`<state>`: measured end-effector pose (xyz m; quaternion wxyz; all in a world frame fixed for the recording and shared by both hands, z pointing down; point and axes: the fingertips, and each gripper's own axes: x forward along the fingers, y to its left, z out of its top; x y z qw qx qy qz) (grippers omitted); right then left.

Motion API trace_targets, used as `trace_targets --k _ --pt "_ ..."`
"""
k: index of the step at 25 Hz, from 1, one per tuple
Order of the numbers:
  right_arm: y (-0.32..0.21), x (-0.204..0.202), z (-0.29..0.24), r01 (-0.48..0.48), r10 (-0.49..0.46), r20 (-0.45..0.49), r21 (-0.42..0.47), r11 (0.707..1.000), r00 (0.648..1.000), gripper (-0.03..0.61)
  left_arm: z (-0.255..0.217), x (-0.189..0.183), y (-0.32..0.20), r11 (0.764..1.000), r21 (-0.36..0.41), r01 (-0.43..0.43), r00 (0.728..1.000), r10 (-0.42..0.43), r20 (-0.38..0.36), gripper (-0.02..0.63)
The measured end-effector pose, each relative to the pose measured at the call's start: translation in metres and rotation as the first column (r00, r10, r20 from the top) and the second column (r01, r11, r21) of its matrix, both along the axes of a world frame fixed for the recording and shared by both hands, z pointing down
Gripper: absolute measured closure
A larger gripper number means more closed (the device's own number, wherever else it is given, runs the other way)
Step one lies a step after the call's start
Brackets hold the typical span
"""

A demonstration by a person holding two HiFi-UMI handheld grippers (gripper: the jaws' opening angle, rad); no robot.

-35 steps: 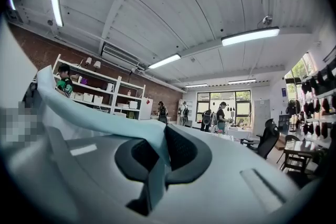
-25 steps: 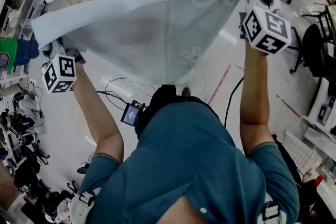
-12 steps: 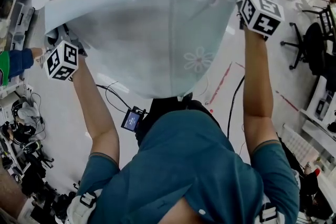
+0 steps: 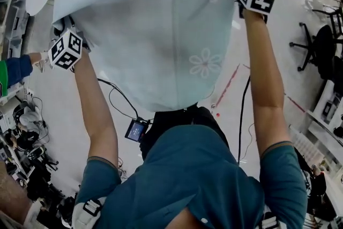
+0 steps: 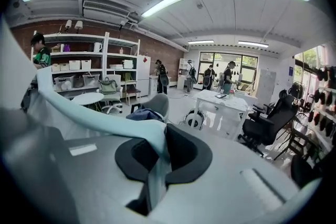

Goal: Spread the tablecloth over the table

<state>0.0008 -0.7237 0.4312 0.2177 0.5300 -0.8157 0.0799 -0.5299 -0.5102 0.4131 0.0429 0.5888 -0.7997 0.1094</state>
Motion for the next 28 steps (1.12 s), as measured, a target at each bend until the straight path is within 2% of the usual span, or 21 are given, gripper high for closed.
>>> trace_targets --k 4,7,9,12,13,15,17,21,23,25,28 --pt "-0.041 -0.020 0.044 0.019 -0.022 -0.039 -0.082 0.996 0.999 0.565 0.042 -0.019 -0.036 0.996 -0.087 0.006 1.000 -0.007 -0.005 0.600" --pt "-0.072 -0.030 0.092 0.025 -0.037 -0.068 -0.163 0.986 0.997 0.565 0.093 -0.029 -0.066 0.981 -0.196 0.009 1.000 -0.013 -0.020 0.598" --pt "-0.083 -0.039 0.138 0.050 -0.074 -0.083 -0.261 0.964 0.994 0.563 0.145 -0.036 -0.081 0.946 -0.323 -0.006 0.999 -0.007 -0.039 0.582" --pt "-0.064 -0.037 0.206 0.107 -0.179 -0.127 -0.438 0.893 0.976 0.515 0.220 -0.037 -0.068 0.851 -0.525 -0.020 0.999 -0.006 -0.048 0.497" --pt "-0.054 -0.032 0.222 0.119 -0.208 -0.143 -0.471 0.874 0.968 0.497 0.235 -0.036 -0.058 0.826 -0.563 -0.020 0.999 -0.003 -0.041 0.495" --pt "-0.040 -0.022 0.242 0.118 -0.224 -0.161 -0.496 0.860 0.961 0.460 0.252 -0.036 -0.039 0.807 -0.591 -0.013 1.000 -0.002 -0.025 0.511" --pt "-0.033 -0.009 0.248 0.110 -0.221 -0.170 -0.495 0.862 0.960 0.460 0.257 -0.036 -0.026 0.812 -0.584 0.000 1.000 -0.015 -0.020 0.534" --pt "-0.015 0.011 0.249 0.129 -0.243 -0.164 -0.506 0.853 0.956 0.462 0.250 -0.013 -0.001 0.846 -0.534 0.012 0.998 -0.044 -0.047 0.565" --pt "-0.006 0.007 0.247 0.143 -0.256 -0.167 -0.497 0.856 0.952 0.462 0.237 -0.001 0.000 0.874 -0.486 -0.011 0.998 -0.019 -0.057 0.565" --pt "0.006 -0.003 0.241 0.151 -0.254 -0.157 -0.482 0.863 0.954 0.462 0.221 0.005 0.005 0.893 -0.450 -0.019 0.999 -0.004 -0.049 0.568" --pt "0.022 -0.023 0.219 0.175 -0.249 -0.125 -0.424 0.888 0.960 0.463 0.192 0.012 0.013 0.928 -0.370 -0.046 0.998 0.027 -0.055 0.578"
